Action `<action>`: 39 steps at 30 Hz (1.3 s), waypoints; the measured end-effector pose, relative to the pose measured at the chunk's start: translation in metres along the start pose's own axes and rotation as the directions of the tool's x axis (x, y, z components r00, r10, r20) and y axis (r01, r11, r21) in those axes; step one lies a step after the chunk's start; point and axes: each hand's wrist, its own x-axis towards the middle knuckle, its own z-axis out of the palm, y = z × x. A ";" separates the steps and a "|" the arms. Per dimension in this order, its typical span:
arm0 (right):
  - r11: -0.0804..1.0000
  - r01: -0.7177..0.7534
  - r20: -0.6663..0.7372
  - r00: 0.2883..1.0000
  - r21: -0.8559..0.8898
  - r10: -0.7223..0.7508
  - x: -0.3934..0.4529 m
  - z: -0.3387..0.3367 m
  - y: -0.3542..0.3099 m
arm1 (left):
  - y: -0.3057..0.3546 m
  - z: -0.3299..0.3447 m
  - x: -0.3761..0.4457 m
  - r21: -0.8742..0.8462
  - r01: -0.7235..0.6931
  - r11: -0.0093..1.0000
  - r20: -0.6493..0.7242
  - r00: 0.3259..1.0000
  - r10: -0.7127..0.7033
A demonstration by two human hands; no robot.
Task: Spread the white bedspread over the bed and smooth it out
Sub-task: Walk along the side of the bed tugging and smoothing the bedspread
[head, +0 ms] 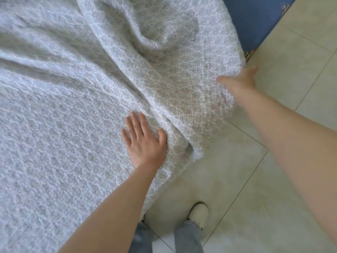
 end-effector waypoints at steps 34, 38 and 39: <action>0.963 -0.176 0.230 0.965 0.204 0.127 0.029 -0.075 0.032 | 0.000 -0.003 0.000 0.024 -0.023 0.999 -0.004 1.000 0.023; 0.999 -0.031 0.277 0.961 0.027 0.023 0.020 -0.065 0.037 | 0.002 -0.002 -0.001 0.044 -0.022 0.999 0.015 1.000 0.022; 1.000 0.007 0.145 0.989 0.009 -0.008 0.028 -0.071 0.042 | 0.001 -0.002 -0.001 0.044 -0.020 0.999 0.027 0.999 0.019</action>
